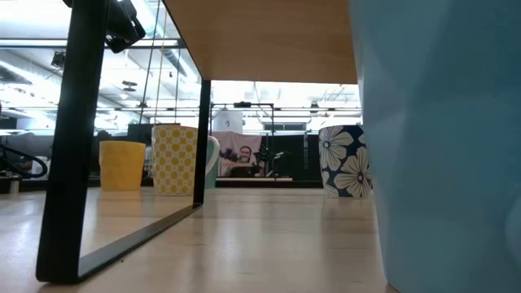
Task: Place coffee mugs
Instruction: Put the light blue mug on the shelf
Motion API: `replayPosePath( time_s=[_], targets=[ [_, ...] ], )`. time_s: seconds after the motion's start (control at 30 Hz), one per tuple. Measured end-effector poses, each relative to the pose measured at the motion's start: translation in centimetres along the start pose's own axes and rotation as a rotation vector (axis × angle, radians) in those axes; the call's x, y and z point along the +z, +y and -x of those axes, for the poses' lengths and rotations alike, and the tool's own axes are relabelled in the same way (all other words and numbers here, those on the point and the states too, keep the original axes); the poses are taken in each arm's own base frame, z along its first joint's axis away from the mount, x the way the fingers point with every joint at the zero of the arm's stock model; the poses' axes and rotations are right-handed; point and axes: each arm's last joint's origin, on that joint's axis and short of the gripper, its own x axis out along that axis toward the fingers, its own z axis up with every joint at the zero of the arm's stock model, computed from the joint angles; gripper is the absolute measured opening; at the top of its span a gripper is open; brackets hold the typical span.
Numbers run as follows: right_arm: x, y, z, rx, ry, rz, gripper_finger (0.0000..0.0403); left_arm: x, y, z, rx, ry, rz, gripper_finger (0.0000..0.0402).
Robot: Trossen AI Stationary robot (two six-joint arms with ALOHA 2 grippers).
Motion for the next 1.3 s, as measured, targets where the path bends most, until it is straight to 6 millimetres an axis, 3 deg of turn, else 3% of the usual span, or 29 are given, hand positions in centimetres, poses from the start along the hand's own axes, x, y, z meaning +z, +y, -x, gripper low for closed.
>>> replayPosePath(
  time_s=[0.2,0.4,0.53,0.7,0.87,1.3],
  targets=[
    [1.7,0.0,-0.1,0.077,-0.09,-0.108,0.0099,0.0,0.0,0.0,0.011,-0.004,-0.001,0.013],
    [4.7,2.2,1.9,0.067,-0.249,0.001,0.0099,0.0,0.0,0.0,0.011,-0.004,-0.001,0.013],
    [5.5,4.0,1.9,0.017,-0.31,0.092,0.0099,0.0,0.0,0.0,0.012,-0.002,-0.009,0.013],
    [4.6,5.6,-1.3,-0.066,-0.151,0.215,0.0099,-0.1,0.1,0.0,0.014,0.004,-0.01,0.013],
    [3.2,5.9,-3.4,-0.185,0.036,0.242,0.0099,-0.1,0.1,0.0,0.014,0.005,-0.01,0.013],
    [0.9,4.9,-5.5,-0.255,0.234,0.176,0.0099,-0.1,0.1,0.0,0.014,0.006,-0.058,0.013]
  ],
)
